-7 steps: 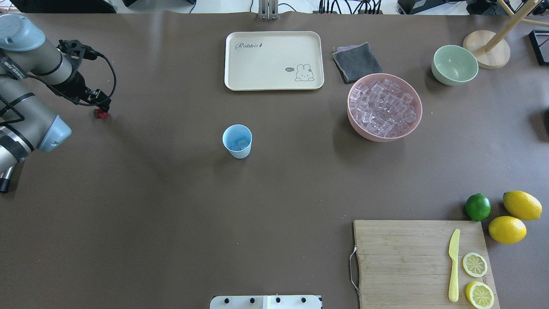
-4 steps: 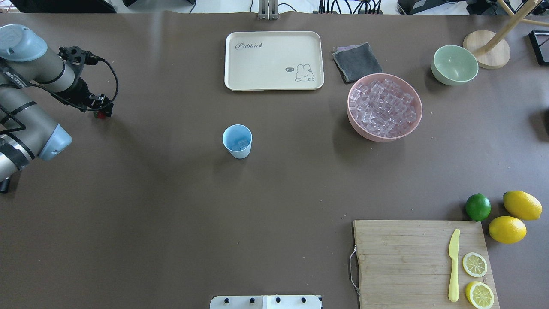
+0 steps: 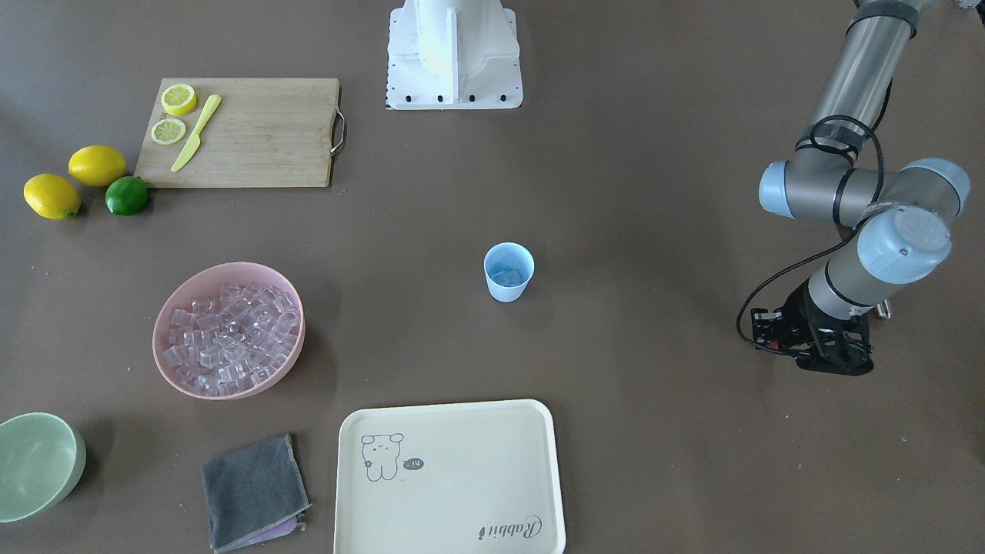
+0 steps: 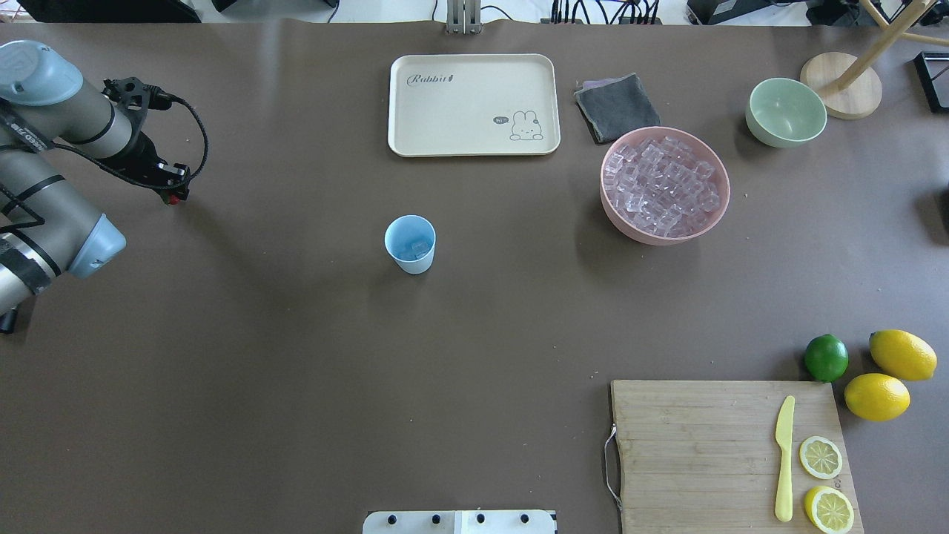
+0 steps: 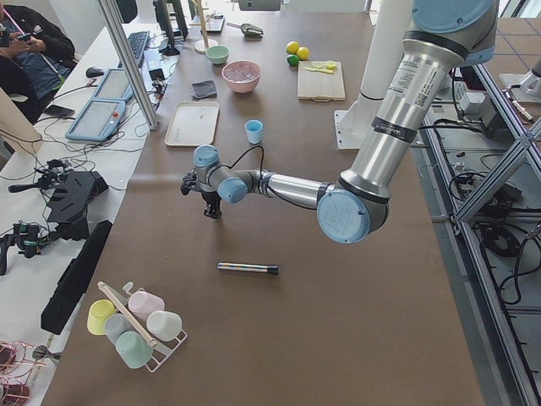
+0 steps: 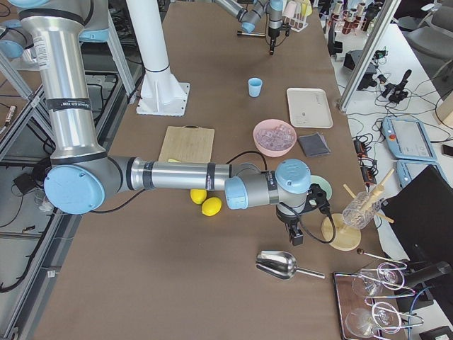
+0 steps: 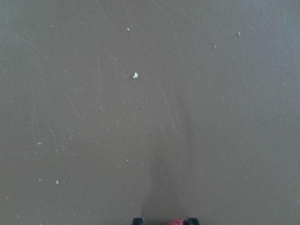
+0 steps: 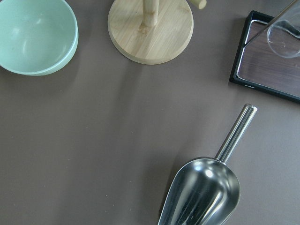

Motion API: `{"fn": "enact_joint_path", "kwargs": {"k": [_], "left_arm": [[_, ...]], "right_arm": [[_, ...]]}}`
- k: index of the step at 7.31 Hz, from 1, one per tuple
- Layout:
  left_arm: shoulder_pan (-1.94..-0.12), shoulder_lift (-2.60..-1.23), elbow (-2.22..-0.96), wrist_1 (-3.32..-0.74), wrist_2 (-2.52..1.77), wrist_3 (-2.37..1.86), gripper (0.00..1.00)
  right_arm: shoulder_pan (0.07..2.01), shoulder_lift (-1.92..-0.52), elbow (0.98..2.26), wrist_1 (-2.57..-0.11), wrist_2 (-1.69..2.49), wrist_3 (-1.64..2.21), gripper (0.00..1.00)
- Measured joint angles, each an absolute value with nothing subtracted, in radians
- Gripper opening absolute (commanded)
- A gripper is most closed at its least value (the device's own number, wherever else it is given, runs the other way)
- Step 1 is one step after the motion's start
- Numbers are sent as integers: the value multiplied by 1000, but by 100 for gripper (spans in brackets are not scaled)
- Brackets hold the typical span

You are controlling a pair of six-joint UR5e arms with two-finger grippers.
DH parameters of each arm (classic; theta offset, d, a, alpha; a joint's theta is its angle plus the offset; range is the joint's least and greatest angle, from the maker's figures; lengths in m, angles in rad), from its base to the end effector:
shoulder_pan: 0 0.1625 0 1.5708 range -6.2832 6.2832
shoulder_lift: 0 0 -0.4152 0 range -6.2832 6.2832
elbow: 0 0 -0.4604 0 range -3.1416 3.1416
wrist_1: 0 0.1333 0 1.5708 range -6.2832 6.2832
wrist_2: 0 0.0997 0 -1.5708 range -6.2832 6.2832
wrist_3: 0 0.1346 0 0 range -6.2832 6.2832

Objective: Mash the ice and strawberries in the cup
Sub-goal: 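Carry the strawberry with the left gripper over the light-blue cup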

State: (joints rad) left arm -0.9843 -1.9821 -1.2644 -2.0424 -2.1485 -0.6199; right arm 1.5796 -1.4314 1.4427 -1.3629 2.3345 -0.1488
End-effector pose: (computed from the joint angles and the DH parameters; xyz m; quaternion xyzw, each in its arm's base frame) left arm 0.3758 -0.6735 0.5350 0.0695 0.3795 0.0656 0.9202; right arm 0.0458 -0.6361 0.6417 0.1303 -0.3613 -0.1052 0.9173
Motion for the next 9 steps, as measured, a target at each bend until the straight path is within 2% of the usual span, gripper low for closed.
{"fn": "enact_joint_path", "kwargs": {"k": [3, 9], "left_arm": [[-990, -2028, -1295, -2002, -2157, -657, 14], [-919, -2160, -1432, -1976, -2199, -1034, 14]], "right_arm": [[1592, -1436, 1438, -1365, 2334, -143, 100], [1600, -1442, 1424, -1372, 2343, 90, 100]]}}
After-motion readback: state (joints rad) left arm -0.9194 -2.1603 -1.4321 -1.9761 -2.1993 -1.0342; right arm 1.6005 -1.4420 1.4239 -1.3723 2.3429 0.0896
